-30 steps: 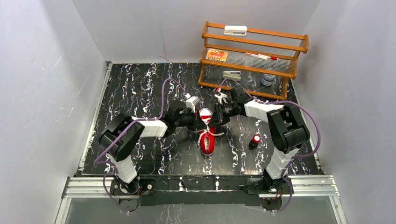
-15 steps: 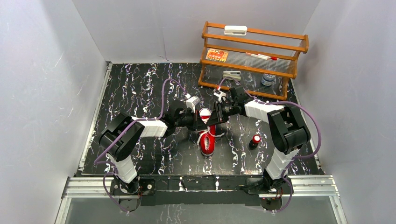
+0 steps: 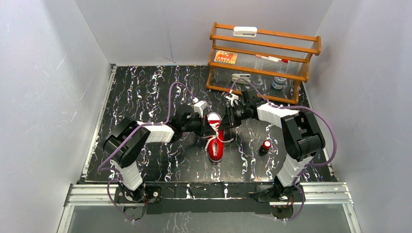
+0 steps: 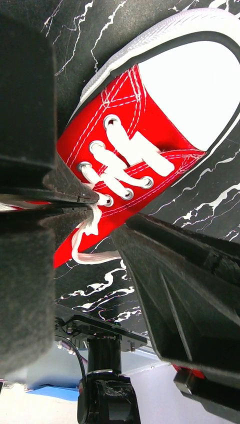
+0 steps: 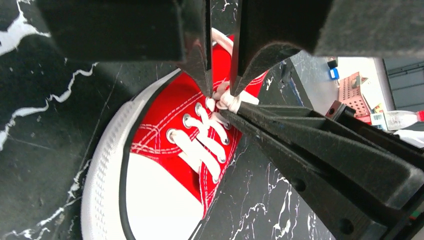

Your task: Tie the shoes

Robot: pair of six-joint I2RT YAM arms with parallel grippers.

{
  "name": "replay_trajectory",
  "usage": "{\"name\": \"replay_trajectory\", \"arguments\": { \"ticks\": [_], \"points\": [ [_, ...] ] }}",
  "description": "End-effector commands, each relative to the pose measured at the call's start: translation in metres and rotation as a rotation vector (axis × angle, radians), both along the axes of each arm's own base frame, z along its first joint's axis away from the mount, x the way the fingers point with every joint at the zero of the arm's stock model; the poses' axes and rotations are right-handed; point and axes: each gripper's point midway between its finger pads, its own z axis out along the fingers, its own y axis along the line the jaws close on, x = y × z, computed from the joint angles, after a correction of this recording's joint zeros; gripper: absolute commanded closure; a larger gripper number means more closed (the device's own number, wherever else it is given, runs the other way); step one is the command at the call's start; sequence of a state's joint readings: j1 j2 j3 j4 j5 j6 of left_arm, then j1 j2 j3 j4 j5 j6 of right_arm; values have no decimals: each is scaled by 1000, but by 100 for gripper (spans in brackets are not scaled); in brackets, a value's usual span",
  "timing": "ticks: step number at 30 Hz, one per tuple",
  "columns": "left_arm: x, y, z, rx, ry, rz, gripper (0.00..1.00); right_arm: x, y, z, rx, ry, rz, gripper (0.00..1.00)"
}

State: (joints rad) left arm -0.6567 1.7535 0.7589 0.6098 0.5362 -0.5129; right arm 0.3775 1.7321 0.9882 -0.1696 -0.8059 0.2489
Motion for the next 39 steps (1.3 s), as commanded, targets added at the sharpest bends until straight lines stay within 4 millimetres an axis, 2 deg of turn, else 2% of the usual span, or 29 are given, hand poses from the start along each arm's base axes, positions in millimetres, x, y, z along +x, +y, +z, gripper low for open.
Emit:
{"name": "replay_trajectory", "arguments": {
  "ticks": [1,12,17,26,31,37,39],
  "points": [
    [2,-6,28,-48,-64,-30,100,4,16,4,7,-42,69,76],
    [3,-8,30,-58,-60,-21,100,-7,23,5,50,-16,99,81],
    [3,-8,29,-62,-57,-23,100,-18,25,9,91,7,101,76],
    [1,-12,31,-82,-44,-44,100,-17,29,2,109,49,71,71],
    [-1,-14,34,-108,-40,-54,100,-11,33,2,124,43,61,71],
    [-8,-15,38,-132,-33,-79,100,-6,36,2,135,44,47,82],
    [-10,-14,38,-135,-27,-83,100,-4,37,4,141,42,46,95]
  ]
}}
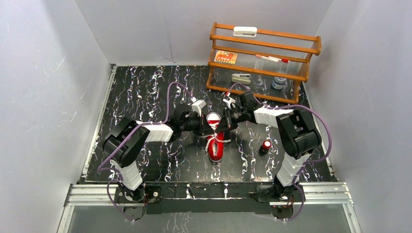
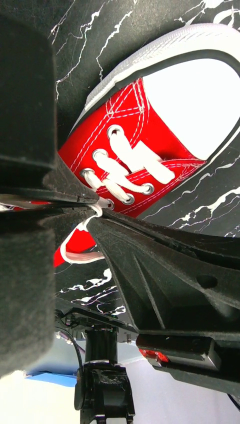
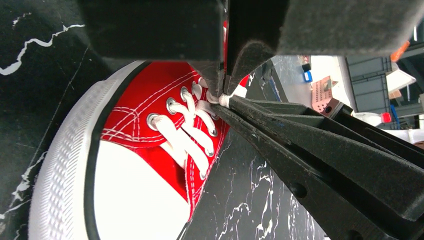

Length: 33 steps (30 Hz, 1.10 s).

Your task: Tie the shoes

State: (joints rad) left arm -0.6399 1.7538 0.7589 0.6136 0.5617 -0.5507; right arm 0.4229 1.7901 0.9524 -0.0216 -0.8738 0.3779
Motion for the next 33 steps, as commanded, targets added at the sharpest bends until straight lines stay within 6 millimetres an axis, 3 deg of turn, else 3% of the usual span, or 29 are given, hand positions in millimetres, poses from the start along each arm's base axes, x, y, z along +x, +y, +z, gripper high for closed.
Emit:
{"name": "replay_trajectory", "arguments": {
  "ticks": [1,6,9,14,21,22,24,33],
  "points": [
    [-12,-16,35,-114,-64,-91,100,8,14,11,65,-38,20,100],
    [-9,-8,27,-44,-54,-52,100,9,8,15,13,-82,0,100],
    [-2,1,27,13,-55,-21,74,4,1,13,-25,-85,-13,100],
    [1,23,33,35,-41,30,57,0,0,13,-18,-72,2,100],
    [-13,41,19,77,14,25,47,1,0,20,-23,-92,16,100],
    [-14,41,16,79,24,19,39,1,0,20,-21,-92,18,100],
    [-14,41,10,85,44,11,36,0,0,20,-20,-88,16,100],
    [17,50,8,25,103,129,24,-2,-1,21,-22,-90,25,100]
  ]
}}
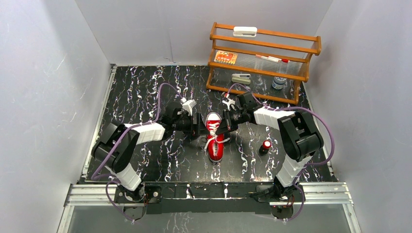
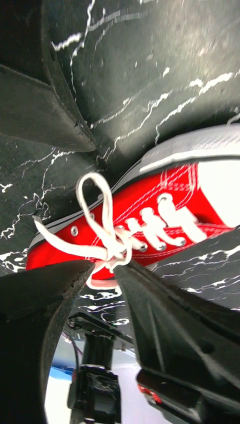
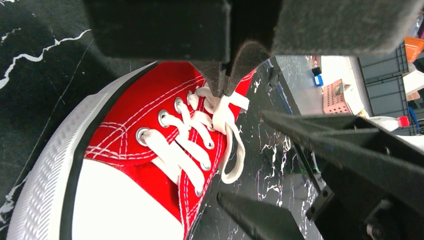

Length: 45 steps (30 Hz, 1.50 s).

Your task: Tie the shoes

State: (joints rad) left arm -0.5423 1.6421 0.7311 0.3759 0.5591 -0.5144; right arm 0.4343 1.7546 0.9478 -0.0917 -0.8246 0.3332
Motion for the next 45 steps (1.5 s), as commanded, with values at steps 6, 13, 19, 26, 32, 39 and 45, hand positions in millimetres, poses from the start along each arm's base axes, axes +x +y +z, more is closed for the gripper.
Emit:
{"name": "replay_trajectory", "arguments": {
  "ticks": [6,13,19,26,32,39,45],
  "points": [
    [21,-9,7,-115,25,0,17,6,6,25,36,-67,30,100],
    [11,-23,9,-209,88,-95,35,7,6,29,31,-64,20,100],
    [3,-10,12,-159,54,-56,64,8,-3,29,-40,-72,-7,100],
    [-6,-4,17,-146,56,-54,83,6,-14,31,-138,-82,-27,100],
    [-11,-3,21,-154,79,-46,100,6,-21,22,-285,-112,-26,100],
    [-20,3,21,-145,99,-38,100,22,-34,15,-515,-188,-48,100],
    [-29,9,22,-132,118,-18,100,31,-41,14,-626,-243,-26,100]
  ]
}}
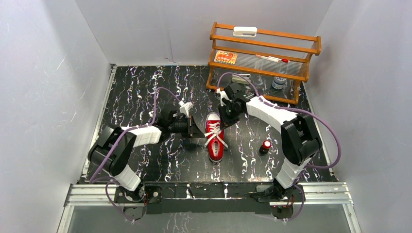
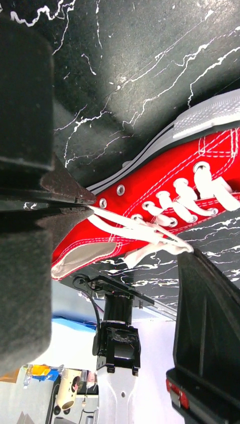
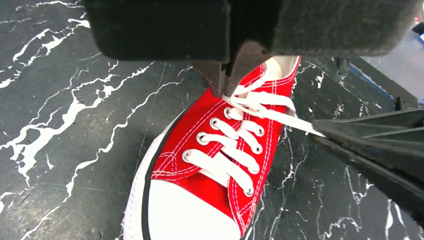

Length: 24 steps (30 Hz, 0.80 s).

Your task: Tie the shoes

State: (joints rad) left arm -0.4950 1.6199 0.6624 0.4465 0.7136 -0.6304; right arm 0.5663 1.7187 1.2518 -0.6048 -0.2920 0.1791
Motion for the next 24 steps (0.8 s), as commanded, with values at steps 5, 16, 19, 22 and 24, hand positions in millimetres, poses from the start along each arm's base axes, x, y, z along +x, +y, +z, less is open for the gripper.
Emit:
{"name": "replay_trajectory", "arguments": {
  "ticks": [5,16,19,22,24],
  "points": [
    [-13,3,18,-34,8,8,100,9,-12,-6,-274,-120,84,100],
    [-19,13,11,24,59,47,100,15,-24,-4,-396,-194,64,100],
    [-28,18,7,36,97,61,100,13,-5,5,-212,-166,58,100],
    [-35,17,9,5,114,45,100,1,34,23,119,-123,148,97],
    [-34,17,11,10,104,41,100,0,22,7,46,-85,131,86]
  ]
}}
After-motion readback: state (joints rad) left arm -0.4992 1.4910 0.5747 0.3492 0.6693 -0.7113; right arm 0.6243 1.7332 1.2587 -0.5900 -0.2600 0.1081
